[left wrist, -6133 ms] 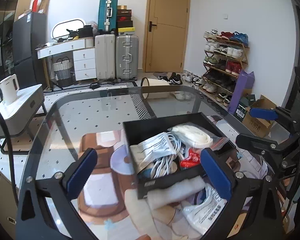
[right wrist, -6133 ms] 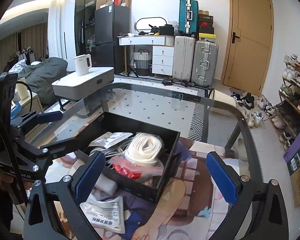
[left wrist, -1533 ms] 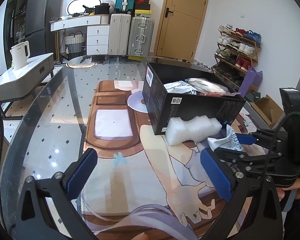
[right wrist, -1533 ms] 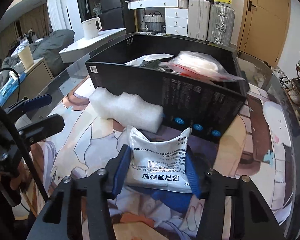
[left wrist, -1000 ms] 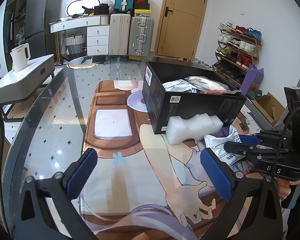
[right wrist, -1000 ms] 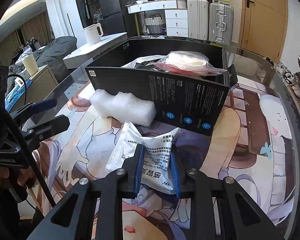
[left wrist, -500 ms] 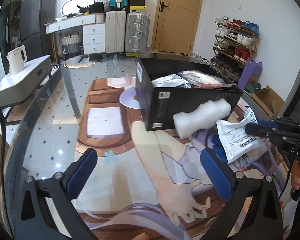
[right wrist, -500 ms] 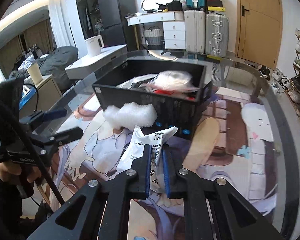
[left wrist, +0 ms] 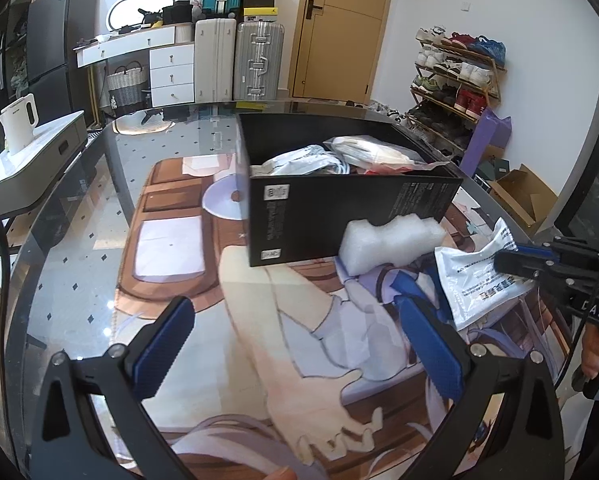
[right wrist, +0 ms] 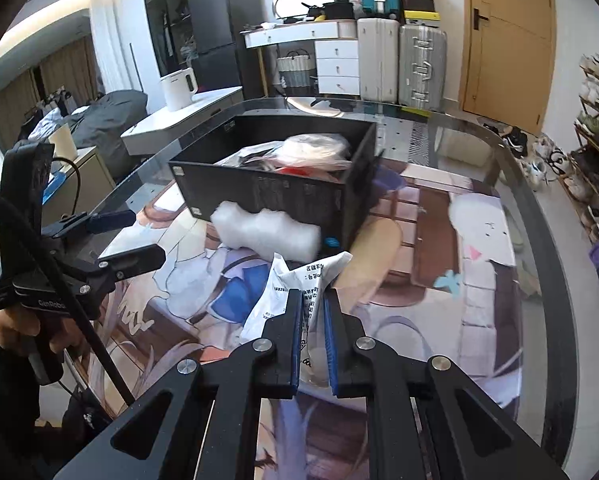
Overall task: Organize soft objects
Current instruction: 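Lift the second sachet with the right tool, then reach the left tool to the white foam block and close on it while the right tool holds the sachet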
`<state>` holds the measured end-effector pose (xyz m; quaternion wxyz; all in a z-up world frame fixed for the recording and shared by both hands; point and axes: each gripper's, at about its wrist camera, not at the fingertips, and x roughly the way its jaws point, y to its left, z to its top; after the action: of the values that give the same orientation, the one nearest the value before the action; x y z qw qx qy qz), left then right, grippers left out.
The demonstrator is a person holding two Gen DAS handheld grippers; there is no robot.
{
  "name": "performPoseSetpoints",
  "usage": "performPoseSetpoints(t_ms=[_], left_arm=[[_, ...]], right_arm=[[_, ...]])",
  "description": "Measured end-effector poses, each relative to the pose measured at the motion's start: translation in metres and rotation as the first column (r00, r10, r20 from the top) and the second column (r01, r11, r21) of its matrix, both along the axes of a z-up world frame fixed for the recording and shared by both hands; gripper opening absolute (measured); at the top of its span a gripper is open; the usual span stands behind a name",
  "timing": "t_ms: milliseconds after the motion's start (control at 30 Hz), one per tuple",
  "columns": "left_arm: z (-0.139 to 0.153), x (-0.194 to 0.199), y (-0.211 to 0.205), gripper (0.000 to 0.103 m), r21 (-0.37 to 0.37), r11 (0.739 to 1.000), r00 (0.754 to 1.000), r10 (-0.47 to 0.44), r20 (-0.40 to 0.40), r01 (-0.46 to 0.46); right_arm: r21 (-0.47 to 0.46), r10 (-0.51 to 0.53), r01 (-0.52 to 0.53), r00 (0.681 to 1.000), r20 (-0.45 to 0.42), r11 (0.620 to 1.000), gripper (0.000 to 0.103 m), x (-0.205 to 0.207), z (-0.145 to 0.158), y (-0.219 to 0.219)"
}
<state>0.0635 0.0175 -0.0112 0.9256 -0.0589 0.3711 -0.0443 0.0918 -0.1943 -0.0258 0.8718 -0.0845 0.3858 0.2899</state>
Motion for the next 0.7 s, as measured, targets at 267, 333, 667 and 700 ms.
performPoseSetpoints(t_ms=[267, 333, 667, 700], left_arm=[[-0.001, 0.021, -0.029, 0.103, -0.031, 0.999, 0.999, 0.032, -0.022, -0.033], [-0.002, 0.025, -0.039, 0.103, -0.044, 0.999, 0.999, 0.024, -0.027, -0.026], [-0.011, 0.047, -0.061, 0.102, -0.037, 0.994, 0.992, 0.101, -0.073, -0.104], [-0.013, 0.049, -0.061, 0.102, -0.039, 0.993, 0.991, 0.105, -0.084, -0.109]], right_arm=[[0.040, -0.066, 0.064, 0.998, 0.025, 0.997, 0.010, 0.003, 0.015, -0.028], [0.051, -0.085, 0.084, 0.996, 0.028, 0.995, 0.010, 0.006, 0.018, -0.034], [0.079, -0.160, 0.158, 0.987, 0.017, 0.984, 0.010, 0.017, 0.010, -0.048], [0.079, -0.159, 0.157, 0.987, 0.013, 0.984, 0.010, 0.018, 0.008, -0.048]])
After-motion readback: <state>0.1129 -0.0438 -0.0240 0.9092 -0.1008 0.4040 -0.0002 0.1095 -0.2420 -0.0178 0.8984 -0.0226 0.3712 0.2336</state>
